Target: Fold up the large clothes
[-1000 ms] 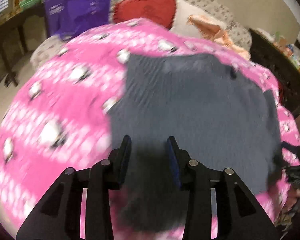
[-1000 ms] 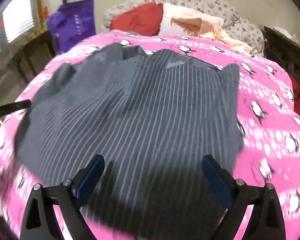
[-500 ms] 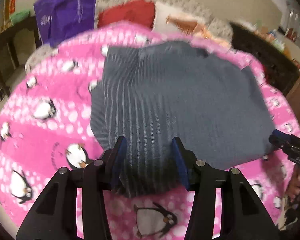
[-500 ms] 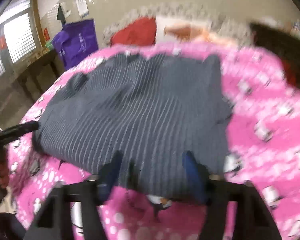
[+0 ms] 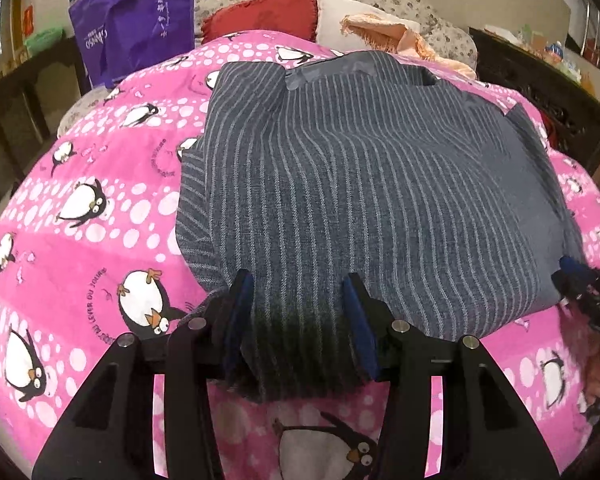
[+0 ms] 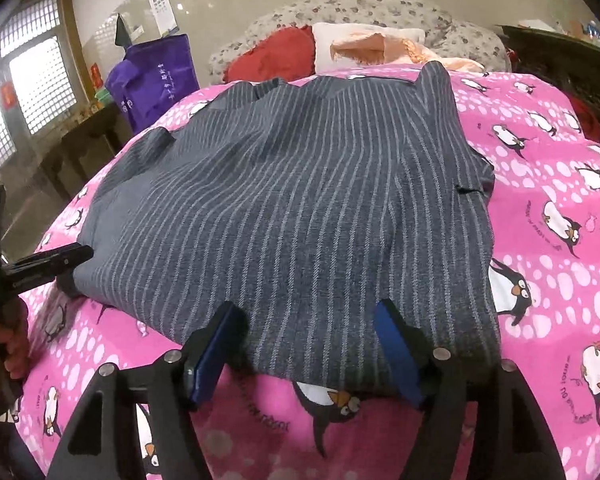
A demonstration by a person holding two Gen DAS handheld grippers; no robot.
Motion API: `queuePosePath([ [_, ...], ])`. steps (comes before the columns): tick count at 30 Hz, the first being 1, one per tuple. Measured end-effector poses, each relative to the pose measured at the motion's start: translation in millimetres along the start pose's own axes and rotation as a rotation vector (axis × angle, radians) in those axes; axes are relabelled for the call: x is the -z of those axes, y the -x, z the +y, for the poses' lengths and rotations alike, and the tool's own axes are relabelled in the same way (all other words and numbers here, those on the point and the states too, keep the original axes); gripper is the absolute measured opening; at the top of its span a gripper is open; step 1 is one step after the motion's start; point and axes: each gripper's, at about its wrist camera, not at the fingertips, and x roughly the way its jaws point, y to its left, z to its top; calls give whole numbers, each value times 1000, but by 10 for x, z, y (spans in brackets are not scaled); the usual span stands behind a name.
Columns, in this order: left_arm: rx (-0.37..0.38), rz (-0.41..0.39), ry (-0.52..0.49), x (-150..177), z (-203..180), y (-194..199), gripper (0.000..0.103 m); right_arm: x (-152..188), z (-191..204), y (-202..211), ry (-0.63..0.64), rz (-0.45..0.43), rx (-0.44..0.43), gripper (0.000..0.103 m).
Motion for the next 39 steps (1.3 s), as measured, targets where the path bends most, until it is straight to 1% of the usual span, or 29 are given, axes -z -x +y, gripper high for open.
queuePosePath([
  [2,-10,-3,-7,8,-13,-1,47,2,11,1,5,-1,6,70],
  [12,-12,-24,-5,43,-5,7,47,1,2,5,9,0,10,70],
  [30,-12,-31,-5,50,-30,22,47,24,13,5,10,-12,16,70],
  [31,-13,-29,-9,47,-38,22,50,24,14,5,10,-12,15,70],
  [32,0,-23,-18,38,-54,18,59,27,16,7,10,-14,16,70],
  [34,24,-21,-37,29,-86,18,70,32,20,12,11,-17,18,70],
  [35,24,-19,-51,29,-115,12,72,32,16,12,10,-19,17,70],
  [39,3,-16,-66,34,-154,-5,73,36,1,15,0,-21,2,72],
])
